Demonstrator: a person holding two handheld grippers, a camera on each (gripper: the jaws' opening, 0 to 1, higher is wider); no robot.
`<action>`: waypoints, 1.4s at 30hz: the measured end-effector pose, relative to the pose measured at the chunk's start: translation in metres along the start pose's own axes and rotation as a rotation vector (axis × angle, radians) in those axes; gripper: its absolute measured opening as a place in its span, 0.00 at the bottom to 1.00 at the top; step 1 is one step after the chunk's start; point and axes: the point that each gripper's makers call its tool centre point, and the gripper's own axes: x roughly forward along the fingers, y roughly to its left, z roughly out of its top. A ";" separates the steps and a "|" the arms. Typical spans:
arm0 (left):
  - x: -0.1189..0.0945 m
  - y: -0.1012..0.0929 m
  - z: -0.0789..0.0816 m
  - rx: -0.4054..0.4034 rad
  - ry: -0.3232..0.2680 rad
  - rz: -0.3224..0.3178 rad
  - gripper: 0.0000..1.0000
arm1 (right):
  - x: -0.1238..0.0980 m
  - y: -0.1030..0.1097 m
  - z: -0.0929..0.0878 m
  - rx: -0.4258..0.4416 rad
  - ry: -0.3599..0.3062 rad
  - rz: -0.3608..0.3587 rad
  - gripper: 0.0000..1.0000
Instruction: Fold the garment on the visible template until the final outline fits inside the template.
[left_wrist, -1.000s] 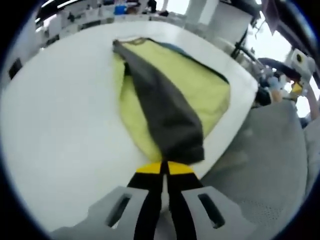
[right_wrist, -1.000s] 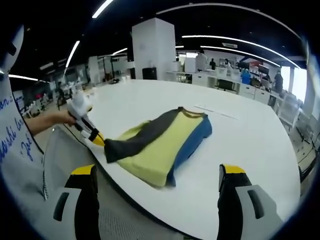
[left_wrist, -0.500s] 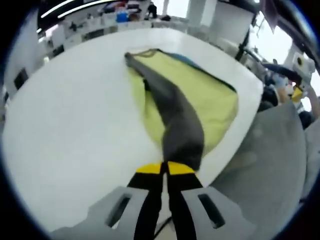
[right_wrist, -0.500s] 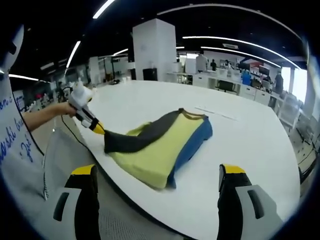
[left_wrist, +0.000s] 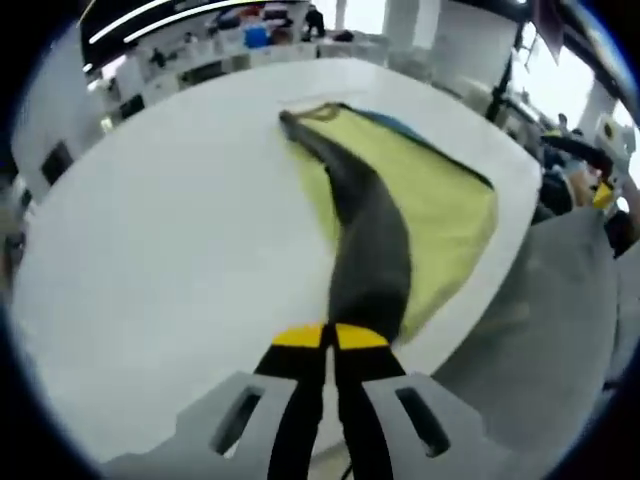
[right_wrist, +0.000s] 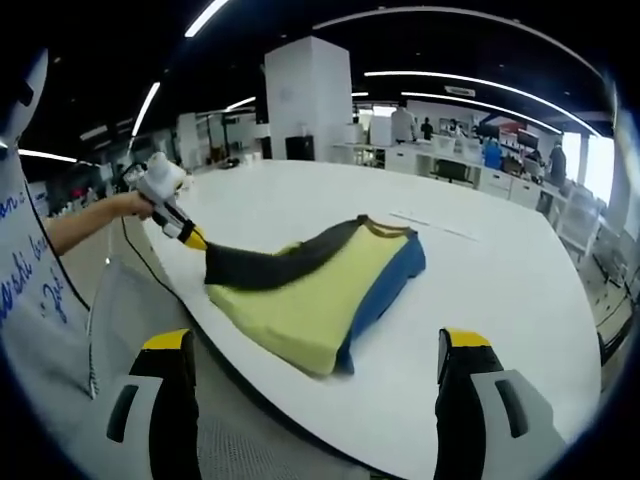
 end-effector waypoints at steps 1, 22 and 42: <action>-0.001 0.002 0.000 0.000 0.000 0.004 0.00 | 0.000 0.000 0.000 0.000 -0.002 -0.001 1.00; -0.013 0.051 -0.025 -0.053 0.056 0.084 0.00 | 0.002 0.004 -0.003 0.001 0.010 0.003 1.00; -0.015 0.085 -0.049 -0.098 0.124 0.123 0.00 | 0.002 0.005 -0.005 0.005 0.019 -0.006 1.00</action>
